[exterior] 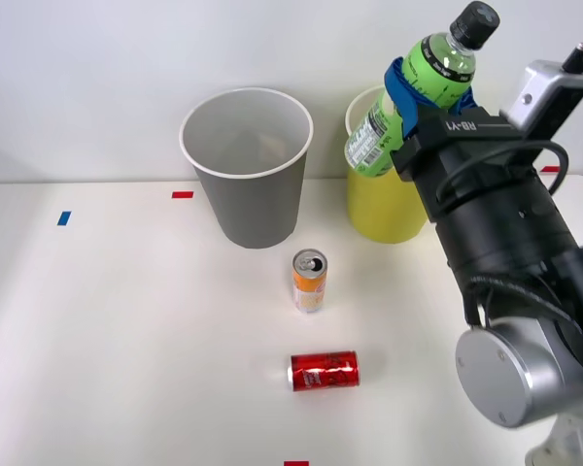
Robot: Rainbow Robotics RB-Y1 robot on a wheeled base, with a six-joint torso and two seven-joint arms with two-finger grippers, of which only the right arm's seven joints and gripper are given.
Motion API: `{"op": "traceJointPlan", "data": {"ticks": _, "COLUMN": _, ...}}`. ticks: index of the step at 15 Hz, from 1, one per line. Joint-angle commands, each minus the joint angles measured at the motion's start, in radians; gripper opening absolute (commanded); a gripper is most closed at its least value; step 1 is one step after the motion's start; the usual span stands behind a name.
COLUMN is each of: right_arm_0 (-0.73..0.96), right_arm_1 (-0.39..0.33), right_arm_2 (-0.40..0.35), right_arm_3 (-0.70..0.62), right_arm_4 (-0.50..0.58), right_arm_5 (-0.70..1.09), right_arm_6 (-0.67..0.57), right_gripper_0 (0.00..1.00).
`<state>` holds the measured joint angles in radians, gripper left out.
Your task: Put cans in the gray bin, plastic bottles in the light green bin
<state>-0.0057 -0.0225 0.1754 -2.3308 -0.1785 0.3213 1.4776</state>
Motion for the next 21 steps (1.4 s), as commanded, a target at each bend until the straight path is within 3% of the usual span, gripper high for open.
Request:
{"op": "traceJointPlan", "data": {"ticks": 1, "right_arm_0": -0.152, "right_arm_1": 0.007, "right_arm_2": -0.094, "right_arm_3": 0.134, "right_arm_4": -0.006, "right_arm_5": -0.005, "right_arm_6": 0.006, "right_gripper_0": 0.00}}
{"op": "traceJointPlan", "data": {"ticks": 7, "right_arm_0": -0.336, "right_arm_1": -0.008, "right_arm_2": -0.206, "right_arm_3": 0.373, "right_arm_4": 0.007, "right_arm_5": -0.005, "right_arm_6": 0.035, "right_gripper_0": 0.00}}
{"op": "traceJointPlan", "data": {"ticks": 12, "right_arm_0": -0.415, "right_arm_1": -0.028, "right_arm_2": -0.214, "right_arm_3": 0.528, "right_arm_4": 0.007, "right_arm_5": -0.088, "right_arm_6": 0.046, "right_gripper_0": 0.00}}
{"op": "traceJointPlan", "data": {"ticks": 13, "right_arm_0": -0.415, "right_arm_1": -0.031, "right_arm_2": -0.211, "right_arm_3": 0.528, "right_arm_4": 0.007, "right_arm_5": -0.088, "right_arm_6": 0.046, "right_gripper_0": 0.13}}
{"op": "traceJointPlan", "data": {"ticks": 14, "right_arm_0": -0.415, "right_arm_1": -0.039, "right_arm_2": -0.208, "right_arm_3": 0.528, "right_arm_4": 0.007, "right_arm_5": -0.088, "right_arm_6": 0.046, "right_gripper_0": 0.60}}
{"op": "traceJointPlan", "data": {"ticks": 15, "right_arm_0": -0.415, "right_arm_1": -0.043, "right_arm_2": -0.208, "right_arm_3": 0.528, "right_arm_4": 0.004, "right_arm_5": -0.088, "right_arm_6": 0.046, "right_gripper_0": 1.00}}
{"op": "traceJointPlan", "data": {"ticks": 21, "right_arm_0": -0.392, "right_arm_1": -0.102, "right_arm_2": -0.165, "right_arm_3": 0.528, "right_arm_4": -0.002, "right_arm_5": -0.137, "right_arm_6": 0.049, "right_gripper_0": 1.00}}
